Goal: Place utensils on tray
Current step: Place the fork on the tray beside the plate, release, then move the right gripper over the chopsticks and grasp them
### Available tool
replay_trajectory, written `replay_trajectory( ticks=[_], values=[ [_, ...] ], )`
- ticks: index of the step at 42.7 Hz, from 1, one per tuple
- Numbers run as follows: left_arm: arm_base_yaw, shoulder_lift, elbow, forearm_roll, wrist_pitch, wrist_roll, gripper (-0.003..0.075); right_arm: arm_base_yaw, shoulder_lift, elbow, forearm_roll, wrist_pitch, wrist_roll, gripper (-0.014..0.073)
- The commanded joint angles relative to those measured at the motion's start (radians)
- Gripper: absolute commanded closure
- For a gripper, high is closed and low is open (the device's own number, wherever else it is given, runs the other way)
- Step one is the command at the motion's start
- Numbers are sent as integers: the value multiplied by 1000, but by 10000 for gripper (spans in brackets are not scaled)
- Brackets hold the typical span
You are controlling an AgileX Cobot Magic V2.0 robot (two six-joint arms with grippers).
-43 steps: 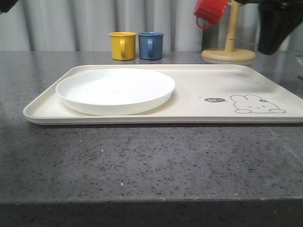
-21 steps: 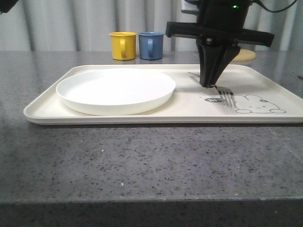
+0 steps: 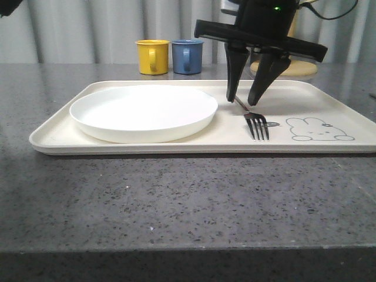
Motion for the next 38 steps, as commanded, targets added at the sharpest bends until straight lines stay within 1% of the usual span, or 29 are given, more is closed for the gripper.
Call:
replay_trajectory(
  ticks=[1,5,11,14,19,24,32,38],
  values=[
    [-6,-10,-26,-6,-57,-12,331,-2,-115,-37,-60,12,-36,241],
    [-6,-10,-26,-6,-57,-12,331,-2,-158,-37,-142,47,-76,243],
    [-6,-10,-26,-6,-57,-12,331,-14,-242,0,-351,77,-107,244],
    [-6,-10,-26,-6,-57,-12,331,-42,-293,49,-390,77,-109,244],
    [-6,-10,-26,-6,-57,-12,331,-135,-367,144,-370,40,-164,244],
    [-6,-10,-26,-6,-57,-12,331,-257,-404,225,-284,28,-271,244],
    [-6,-10,-26,-6,-57,-12,331,-436,-395,319,-127,14,-438,244],
    [-6,-10,-26,-6,-57,-12,331,-496,-391,360,-113,-31,-459,244]
  ],
)
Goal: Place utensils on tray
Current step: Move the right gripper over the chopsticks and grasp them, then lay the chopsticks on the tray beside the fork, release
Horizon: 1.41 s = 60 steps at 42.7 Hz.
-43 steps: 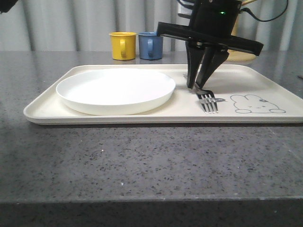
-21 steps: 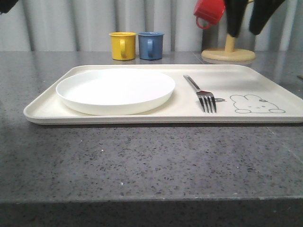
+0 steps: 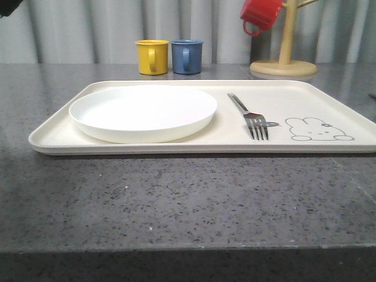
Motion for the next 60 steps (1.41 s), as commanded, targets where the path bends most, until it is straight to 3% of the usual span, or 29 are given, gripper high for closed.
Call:
replay_trajectory(
  ticks=[1,23,35,45,51,60],
  values=[
    [-6,-10,-26,-6,-57,-12,331,-39,-30,-2,18,-56,-33,244],
    [-6,-10,-26,-6,-64,-12,331,-50,99,-2,16,-47,-54,247],
    [-6,-10,-26,-6,-64,-12,331,-50,124,-4,16,-37,-55,485],
    [-6,-10,-26,-6,-64,-12,331,-47,116,-15,35,-29,-55,517],
    [-6,-10,-26,-6,-64,-12,331,-5,86,-45,113,-10,-73,517],
    [-6,-10,-26,-6,-64,-12,331,159,63,-117,230,3,-86,517]
  ],
)
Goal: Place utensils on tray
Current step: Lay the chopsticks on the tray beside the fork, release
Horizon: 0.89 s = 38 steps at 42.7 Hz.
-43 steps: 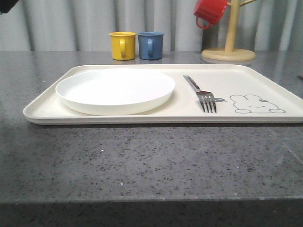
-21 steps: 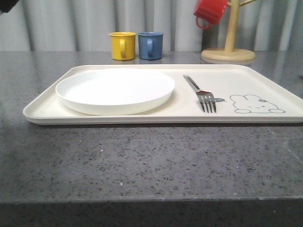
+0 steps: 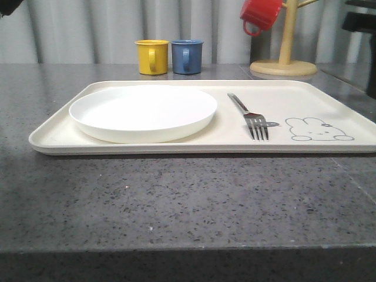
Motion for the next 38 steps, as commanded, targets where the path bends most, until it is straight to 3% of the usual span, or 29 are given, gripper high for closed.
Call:
replay_trajectory(
  ticks=[1,7,14,29,38],
  values=[
    [-6,-10,-26,-6,-61,-12,331,75,-53,-54,69,-1,-16,517],
    [-6,-10,-26,-6,-61,-12,331,166,-45,-56,94,-31,55,517],
    [-6,-10,-26,-6,-61,-12,331,197,-7,-56,98,-54,183,517],
    [-6,-10,-26,-6,-61,-12,331,197,54,-56,161,-61,214,508],
    [-6,-10,-26,-6,-63,-12,331,197,54,-56,161,-61,214,283]
  ],
)
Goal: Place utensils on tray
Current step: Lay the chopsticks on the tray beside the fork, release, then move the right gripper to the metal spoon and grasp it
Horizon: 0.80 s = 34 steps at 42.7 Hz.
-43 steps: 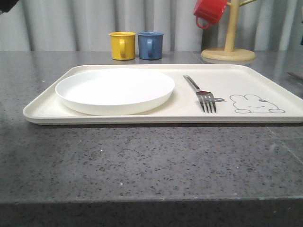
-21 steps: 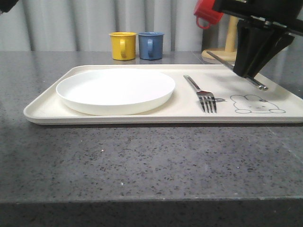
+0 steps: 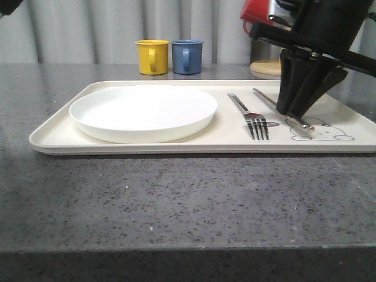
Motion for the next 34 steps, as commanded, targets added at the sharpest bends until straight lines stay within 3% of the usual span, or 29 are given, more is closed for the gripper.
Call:
replay_trajectory(
  ticks=[1,8,18,23,34],
  values=[
    [-6,-10,-26,-6,-63,-12,331,-1,-46,-32,30,-16,4,265],
    [-6,-10,-26,-6,-97,-12,331,-2,-63,-51,3,-14,-19,236],
    [-6,-10,-26,-8,-105,-12,331,-24,-200,-44,-212,35,-53,236],
    [-6,-10,-26,-8,-105,-12,331,-108,-247,-44,-271,58,-53,236],
    [-6,-10,-26,-8,-109,-12,331,-334,-245,-44,-276,94,-141,241]
  ],
)
